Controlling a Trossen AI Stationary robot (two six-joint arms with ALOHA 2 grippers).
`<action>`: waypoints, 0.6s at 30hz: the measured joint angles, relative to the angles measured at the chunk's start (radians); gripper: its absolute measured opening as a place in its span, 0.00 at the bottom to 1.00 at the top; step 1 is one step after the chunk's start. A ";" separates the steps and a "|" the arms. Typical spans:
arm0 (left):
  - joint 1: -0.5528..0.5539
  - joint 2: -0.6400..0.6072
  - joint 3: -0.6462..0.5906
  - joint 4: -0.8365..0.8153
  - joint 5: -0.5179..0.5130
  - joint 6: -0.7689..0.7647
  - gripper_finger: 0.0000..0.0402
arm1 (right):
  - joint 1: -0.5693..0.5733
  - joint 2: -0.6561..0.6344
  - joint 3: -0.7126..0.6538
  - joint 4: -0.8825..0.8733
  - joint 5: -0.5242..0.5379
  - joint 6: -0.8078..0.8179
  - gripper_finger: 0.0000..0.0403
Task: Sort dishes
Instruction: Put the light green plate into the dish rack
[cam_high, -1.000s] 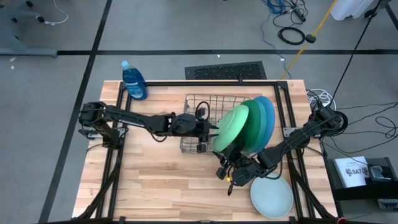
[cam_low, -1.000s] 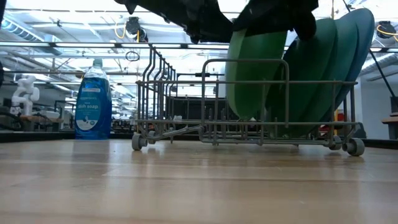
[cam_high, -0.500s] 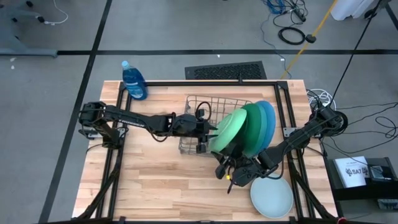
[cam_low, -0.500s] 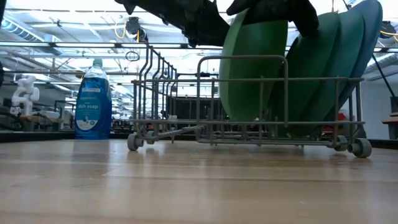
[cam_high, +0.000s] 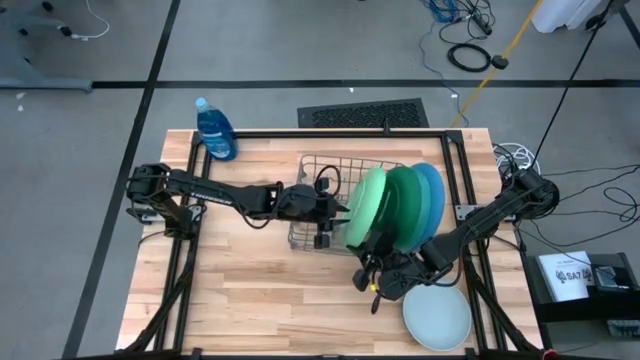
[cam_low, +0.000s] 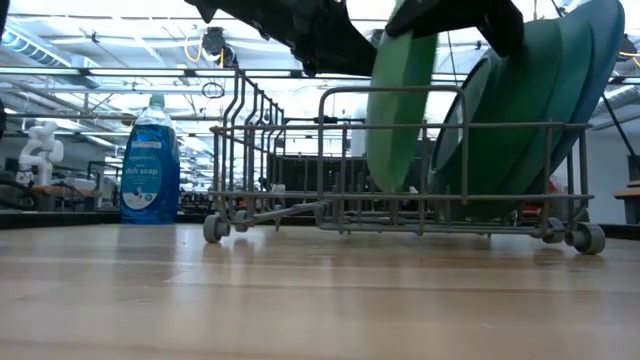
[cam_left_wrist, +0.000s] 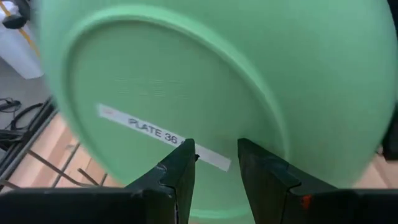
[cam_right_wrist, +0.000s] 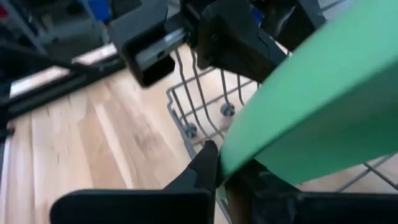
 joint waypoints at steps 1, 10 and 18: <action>0.000 0.000 0.000 -0.003 0.008 0.000 0.32 | 0.000 -0.008 0.000 -0.017 -0.015 -0.007 0.01; 0.000 0.000 -0.001 -0.001 0.033 -0.002 0.32 | 0.000 -0.085 0.000 -0.126 -0.108 -0.152 0.01; 0.000 0.002 -0.002 -0.005 0.062 -0.002 0.32 | 0.022 -0.122 0.002 -0.207 -0.110 -0.075 0.00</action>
